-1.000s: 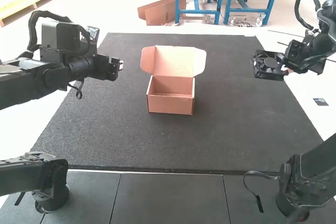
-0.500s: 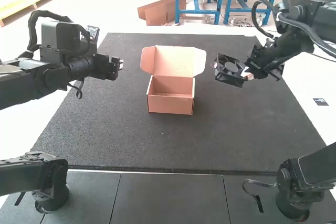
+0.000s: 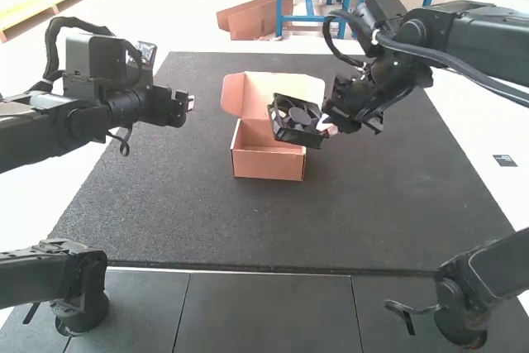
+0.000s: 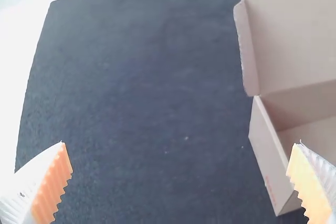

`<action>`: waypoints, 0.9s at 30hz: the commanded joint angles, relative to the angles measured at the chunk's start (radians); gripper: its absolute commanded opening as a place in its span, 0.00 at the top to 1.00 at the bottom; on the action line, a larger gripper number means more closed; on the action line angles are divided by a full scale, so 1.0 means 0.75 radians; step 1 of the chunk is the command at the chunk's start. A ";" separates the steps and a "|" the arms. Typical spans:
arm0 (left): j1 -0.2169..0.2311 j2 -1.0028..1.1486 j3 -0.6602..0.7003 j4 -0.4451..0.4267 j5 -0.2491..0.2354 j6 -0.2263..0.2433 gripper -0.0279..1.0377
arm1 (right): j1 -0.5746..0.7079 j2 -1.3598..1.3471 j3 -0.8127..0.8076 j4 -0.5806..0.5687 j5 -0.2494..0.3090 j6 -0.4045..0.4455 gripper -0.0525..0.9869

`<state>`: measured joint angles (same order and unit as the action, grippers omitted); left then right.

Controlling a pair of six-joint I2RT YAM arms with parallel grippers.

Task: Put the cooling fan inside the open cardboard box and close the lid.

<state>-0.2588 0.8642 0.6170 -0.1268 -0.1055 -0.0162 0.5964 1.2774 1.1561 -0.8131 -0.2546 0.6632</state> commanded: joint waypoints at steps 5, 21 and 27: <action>0.012 -0.056 -0.015 -0.007 -0.015 -0.011 0.06 | 0.135 0.064 -0.009 0.098 0.131 0.114 0.95; 0.014 -0.072 -0.015 0.020 -0.019 -0.011 0.07 | 0.201 0.359 0.130 0.264 0.350 0.181 0.95; 0.014 -0.079 -0.017 0.014 -0.025 -0.009 0.06 | 0.195 0.493 0.211 0.346 0.432 0.179 0.95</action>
<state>-0.2588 0.8299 0.6167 -0.1234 -0.1108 -0.0162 0.7391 1.6318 1.2606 -0.5716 0.0147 0.7795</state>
